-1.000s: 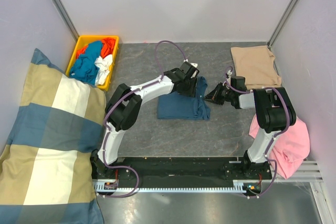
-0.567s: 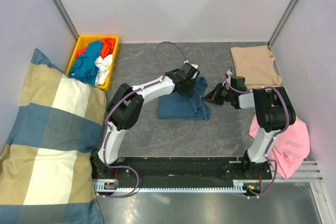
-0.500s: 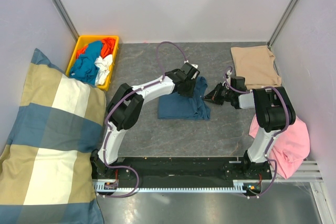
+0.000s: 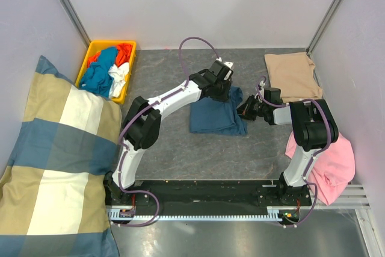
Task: Fold and stack the t-shirts
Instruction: Fold the tshirt, then neatly place the folded tshirt to the corner
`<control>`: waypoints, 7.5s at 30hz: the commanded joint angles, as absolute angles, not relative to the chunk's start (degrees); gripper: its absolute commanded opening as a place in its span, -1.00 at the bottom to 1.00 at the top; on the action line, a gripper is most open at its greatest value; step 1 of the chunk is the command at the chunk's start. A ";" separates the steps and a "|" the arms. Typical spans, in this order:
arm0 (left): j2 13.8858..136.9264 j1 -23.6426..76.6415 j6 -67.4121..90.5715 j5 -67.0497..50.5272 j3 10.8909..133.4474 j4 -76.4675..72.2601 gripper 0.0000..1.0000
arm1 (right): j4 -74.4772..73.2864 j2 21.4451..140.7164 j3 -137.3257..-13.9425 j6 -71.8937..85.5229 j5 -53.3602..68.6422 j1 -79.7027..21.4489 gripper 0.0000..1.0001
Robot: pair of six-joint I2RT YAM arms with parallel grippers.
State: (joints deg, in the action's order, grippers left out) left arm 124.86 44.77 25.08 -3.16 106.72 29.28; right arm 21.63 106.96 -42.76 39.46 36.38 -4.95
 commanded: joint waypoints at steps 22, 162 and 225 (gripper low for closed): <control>127.97 46.85 28.12 -8.09 115.13 29.71 -0.96 | 15.64 110.57 -40.96 37.18 33.49 -5.27 -1.00; 93.25 25.66 28.48 -7.73 79.72 26.46 1.00 | -39.72 115.75 -90.51 17.06 -20.63 -16.35 -1.00; 98.44 20.74 30.32 -16.26 73.04 22.24 1.00 | -35.60 125.42 -116.11 -12.92 -45.18 -3.52 -1.00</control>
State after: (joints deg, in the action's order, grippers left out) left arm 98.98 21.26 29.12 -14.24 72.99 24.23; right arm -36.10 126.52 -116.68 -13.82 -44.60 -3.95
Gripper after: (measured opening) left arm 0.995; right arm 0.098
